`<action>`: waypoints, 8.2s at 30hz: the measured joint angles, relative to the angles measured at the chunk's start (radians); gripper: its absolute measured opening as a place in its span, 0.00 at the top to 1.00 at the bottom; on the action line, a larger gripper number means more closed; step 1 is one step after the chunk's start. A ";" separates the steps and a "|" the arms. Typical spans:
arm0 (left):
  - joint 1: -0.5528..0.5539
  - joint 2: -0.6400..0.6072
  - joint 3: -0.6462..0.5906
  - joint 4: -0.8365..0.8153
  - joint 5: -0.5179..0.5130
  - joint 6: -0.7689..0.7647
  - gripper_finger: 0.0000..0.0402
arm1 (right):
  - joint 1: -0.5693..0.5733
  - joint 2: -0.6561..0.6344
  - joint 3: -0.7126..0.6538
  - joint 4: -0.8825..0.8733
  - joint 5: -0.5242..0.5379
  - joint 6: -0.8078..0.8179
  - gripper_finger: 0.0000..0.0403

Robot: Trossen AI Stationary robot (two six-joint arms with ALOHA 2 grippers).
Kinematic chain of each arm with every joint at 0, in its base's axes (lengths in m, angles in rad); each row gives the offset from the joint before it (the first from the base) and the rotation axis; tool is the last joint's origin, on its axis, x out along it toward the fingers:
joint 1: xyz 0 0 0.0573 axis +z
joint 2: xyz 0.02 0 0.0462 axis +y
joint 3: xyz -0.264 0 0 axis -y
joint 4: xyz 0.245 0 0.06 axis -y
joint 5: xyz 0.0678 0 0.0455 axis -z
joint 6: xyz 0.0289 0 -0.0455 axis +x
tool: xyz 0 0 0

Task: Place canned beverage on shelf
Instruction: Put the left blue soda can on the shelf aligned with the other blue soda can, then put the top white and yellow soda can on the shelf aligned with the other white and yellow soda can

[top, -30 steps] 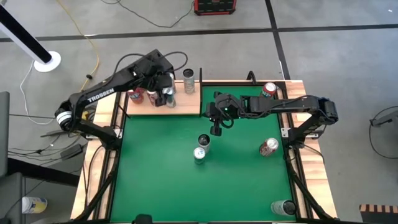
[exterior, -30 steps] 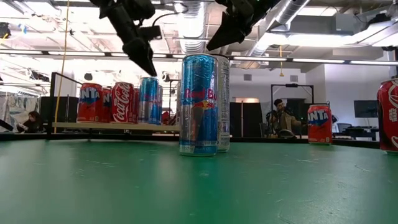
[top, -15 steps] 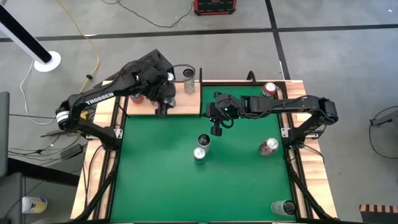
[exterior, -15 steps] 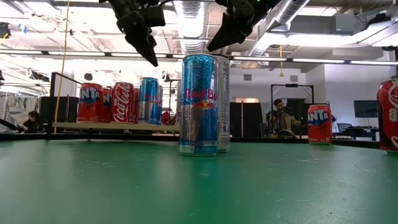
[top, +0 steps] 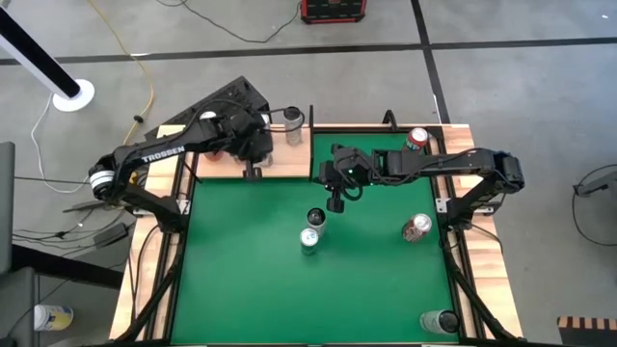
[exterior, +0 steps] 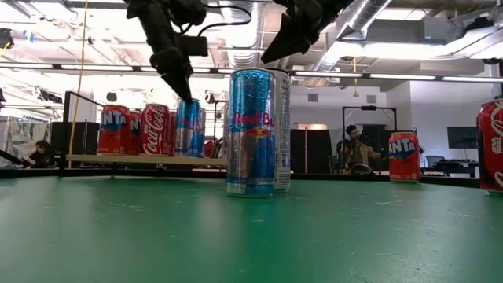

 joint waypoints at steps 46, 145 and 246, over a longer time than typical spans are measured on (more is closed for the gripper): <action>0.102 0.006 -0.003 0.033 -0.056 0.008 1.00 | 0.001 0.000 0.000 -0.002 0.000 0.034 0.94; -0.581 -0.906 -1.198 1.022 -0.134 -0.606 1.00 | 0.323 0.096 -0.020 0.070 0.395 0.413 0.23; -0.581 -0.901 -1.191 0.773 -0.122 -0.531 1.00 | 0.415 0.289 -0.016 0.148 0.844 0.832 0.23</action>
